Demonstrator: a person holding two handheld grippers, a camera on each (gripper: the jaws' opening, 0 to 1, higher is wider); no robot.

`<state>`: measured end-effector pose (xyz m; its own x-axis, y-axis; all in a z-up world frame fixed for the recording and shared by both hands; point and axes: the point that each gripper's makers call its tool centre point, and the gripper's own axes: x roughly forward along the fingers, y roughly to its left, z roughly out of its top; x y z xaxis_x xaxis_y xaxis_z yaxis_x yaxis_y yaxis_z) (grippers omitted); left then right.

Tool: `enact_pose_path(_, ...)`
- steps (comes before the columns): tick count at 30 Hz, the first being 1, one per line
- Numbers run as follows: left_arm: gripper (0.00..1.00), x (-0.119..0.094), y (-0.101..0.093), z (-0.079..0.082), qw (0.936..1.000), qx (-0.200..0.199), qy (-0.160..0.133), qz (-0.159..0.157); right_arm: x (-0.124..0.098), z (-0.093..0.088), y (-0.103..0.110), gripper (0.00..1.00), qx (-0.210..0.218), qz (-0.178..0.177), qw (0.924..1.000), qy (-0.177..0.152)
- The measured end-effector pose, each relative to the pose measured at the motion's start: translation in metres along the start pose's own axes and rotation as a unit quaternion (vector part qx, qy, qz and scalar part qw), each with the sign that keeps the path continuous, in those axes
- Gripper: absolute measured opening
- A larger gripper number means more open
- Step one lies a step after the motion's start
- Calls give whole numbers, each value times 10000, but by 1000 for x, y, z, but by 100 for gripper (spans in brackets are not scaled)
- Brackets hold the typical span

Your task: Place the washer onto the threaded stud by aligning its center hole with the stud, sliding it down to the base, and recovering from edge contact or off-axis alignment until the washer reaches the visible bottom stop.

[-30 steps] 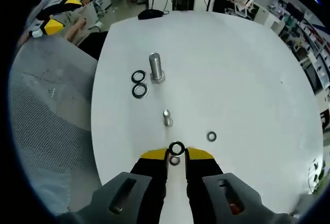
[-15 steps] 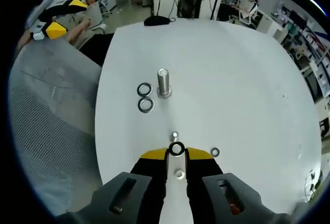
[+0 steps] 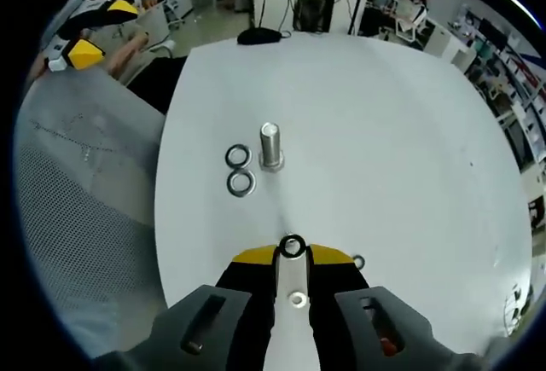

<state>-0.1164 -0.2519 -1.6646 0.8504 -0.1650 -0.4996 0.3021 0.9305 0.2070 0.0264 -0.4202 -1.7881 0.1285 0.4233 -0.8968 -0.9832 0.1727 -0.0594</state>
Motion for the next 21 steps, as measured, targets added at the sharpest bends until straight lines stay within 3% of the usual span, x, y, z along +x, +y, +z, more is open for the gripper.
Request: enact_pose_path(21,31,0,2,0,10000,-6,-5,40,11,1,2,14,-140,106,9997,185)
